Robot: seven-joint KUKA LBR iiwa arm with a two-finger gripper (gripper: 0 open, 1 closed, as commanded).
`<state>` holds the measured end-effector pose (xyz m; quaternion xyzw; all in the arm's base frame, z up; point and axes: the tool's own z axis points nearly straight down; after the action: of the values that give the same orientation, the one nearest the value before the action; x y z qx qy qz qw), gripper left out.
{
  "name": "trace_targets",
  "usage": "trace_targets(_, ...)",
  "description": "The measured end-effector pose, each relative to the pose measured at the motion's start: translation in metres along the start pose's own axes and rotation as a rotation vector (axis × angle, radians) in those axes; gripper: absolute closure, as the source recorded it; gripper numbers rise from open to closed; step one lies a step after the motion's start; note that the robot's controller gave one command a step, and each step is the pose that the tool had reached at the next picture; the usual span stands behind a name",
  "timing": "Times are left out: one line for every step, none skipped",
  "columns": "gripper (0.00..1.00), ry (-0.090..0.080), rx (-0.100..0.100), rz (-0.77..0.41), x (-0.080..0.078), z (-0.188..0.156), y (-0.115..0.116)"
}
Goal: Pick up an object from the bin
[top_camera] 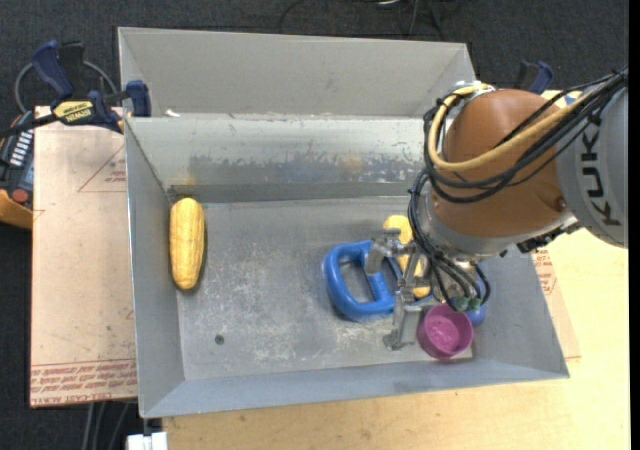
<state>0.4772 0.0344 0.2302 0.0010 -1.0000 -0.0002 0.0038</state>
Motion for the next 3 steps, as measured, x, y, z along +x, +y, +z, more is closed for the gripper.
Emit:
trace_targets(0.00,-0.008,0.000,0.003,-0.001,-0.004,0.000)
trace_targets(0.00,-0.010,-0.002,0.138,-0.110,0.138,-0.015)
trace_targets(0.00,-0.011,-0.001,0.159,-0.012,0.069,-0.046)
